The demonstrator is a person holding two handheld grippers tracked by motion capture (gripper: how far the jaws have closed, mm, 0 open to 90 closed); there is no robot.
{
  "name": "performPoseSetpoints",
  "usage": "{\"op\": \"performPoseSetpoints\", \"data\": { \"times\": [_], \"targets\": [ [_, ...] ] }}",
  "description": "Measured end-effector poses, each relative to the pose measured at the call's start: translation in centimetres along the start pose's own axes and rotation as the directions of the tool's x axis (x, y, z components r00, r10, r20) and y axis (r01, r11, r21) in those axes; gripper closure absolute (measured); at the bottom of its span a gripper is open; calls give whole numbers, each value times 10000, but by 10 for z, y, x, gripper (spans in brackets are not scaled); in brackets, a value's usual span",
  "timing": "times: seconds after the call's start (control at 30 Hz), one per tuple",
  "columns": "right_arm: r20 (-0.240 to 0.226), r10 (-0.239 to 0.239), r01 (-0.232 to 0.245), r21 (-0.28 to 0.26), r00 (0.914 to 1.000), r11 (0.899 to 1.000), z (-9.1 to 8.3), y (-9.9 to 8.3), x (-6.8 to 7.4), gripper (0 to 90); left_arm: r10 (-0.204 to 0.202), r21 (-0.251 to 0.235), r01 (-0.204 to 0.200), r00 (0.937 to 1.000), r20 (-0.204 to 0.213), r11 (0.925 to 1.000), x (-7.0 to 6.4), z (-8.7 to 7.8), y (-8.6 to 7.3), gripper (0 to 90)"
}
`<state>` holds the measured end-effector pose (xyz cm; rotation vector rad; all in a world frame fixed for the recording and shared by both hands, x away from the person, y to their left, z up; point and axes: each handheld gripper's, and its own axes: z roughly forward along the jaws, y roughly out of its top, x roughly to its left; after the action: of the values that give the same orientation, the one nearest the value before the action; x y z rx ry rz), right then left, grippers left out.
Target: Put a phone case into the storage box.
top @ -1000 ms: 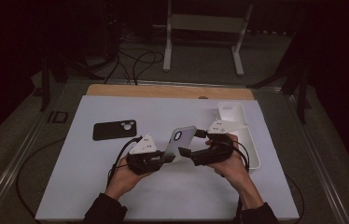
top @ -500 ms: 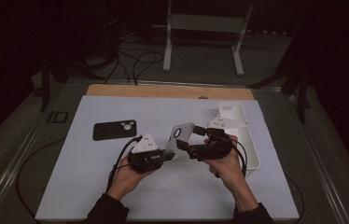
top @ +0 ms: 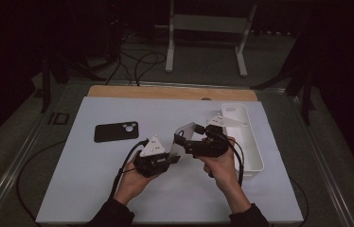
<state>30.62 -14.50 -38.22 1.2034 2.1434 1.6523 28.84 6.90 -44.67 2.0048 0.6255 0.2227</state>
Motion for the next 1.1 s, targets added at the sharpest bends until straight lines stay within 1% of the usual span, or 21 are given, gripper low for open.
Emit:
{"op": "performPoseSetpoints", "data": {
  "times": [0.13, 0.2, 0.3, 0.43, 0.53, 0.57, 0.63, 0.7, 0.77, 0.8, 0.83, 0.87, 0.9, 0.93, 1.0, 1.03, 1.1],
  "targets": [
    [57, 147, -146, -115, 9999, 9998, 2, 0, 0, 149, -52, 7, 52, 10000, 1, 10000, -2, 2, 0, 810],
    [207, 169, -167, -105, 9996, 9998, 5, -1, 1, 153, -50, 40, 51, 10000, -13, 10000, -2, 3, 0, 809],
    [291, 37, -33, -146, 9996, 9999, 5, -1, 1, 163, -111, -13, 111, 9999, 20, 9999, -1, 3, 0, 808],
    [360, -129, 133, -122, 9993, 9998, 3, -1, 3, 168, -65, -16, 65, 10000, -14, 10000, -2, 3, 0, 807],
    [362, -286, 291, -136, 9989, 9995, 3, 0, 4, 169, -39, -18, 39, 10000, -24, 10000, -2, 2, 0, 802],
    [325, -352, 356, -113, 9989, 9993, 3, 0, 5, 170, -50, -53, 50, 10000, -12, 10000, -2, 2, 0, 786],
    [367, -463, 467, -115, 9983, 9988, 4, 0, 6, 170, -19, -54, 19, 10000, -30, 10000, -2, 1, 0, 731],
    [386, -456, 462, -144, 9982, 9988, 3, 0, 5, 170, 4, -89, -5, 9999, -101, 10000, -1, -1, 0, 650],
    [425, -452, 459, -160, 9981, 9988, 3, 1, 4, 170, -44, -250, 42, 10000, -80, 9997, 0, -4, 0, 571],
    [448, -437, 445, -184, 9980, 9988, 3, 1, 4, 170, -36, -310, 31, 9998, -172, 9995, 0, -6, 0, 531],
    [448, -437, 445, -184, 9980, 9988, 3, 1, 4, 170, -36, -310, 31, 9998, -172, 9995, 0, -6, 0, 492],
    [509, -465, 474, -175, 9976, 9987, 2, 1, 3, 170, -99, -451, 82, 9993, -372, 9989, 1, -10, -1, 427],
    [527, -475, 485, -175, 9975, 9987, 2, 2, 2, 169, -99, -451, 82, 9993, -372, 9989, 1, -10, -1, 401],
    [545, -452, 463, -182, 9975, 9988, 2, 2, 2, 169, -131, -482, 98, 9976, -680, 9988, 2, -13, -2, 355],
    [562, -463, 473, -176, 9973, 9987, 2, 2, 1, 170, -164, -493, 128, 9972, -733, 9987, 2, -14, -3, 286],
    [595, -475, 486, -181, 9971, 9987, 1, 2, 1, 169, -215, -543, 168, 9959, -884, 9984, 2, -17, -5, 247],
    [628, -477, 489, -176, 9969, 9986, 1, 2, 0, 170, -247, -564, 189, 9944, -1030, 9982, 3, -21, -9, 206]
  ]
}}
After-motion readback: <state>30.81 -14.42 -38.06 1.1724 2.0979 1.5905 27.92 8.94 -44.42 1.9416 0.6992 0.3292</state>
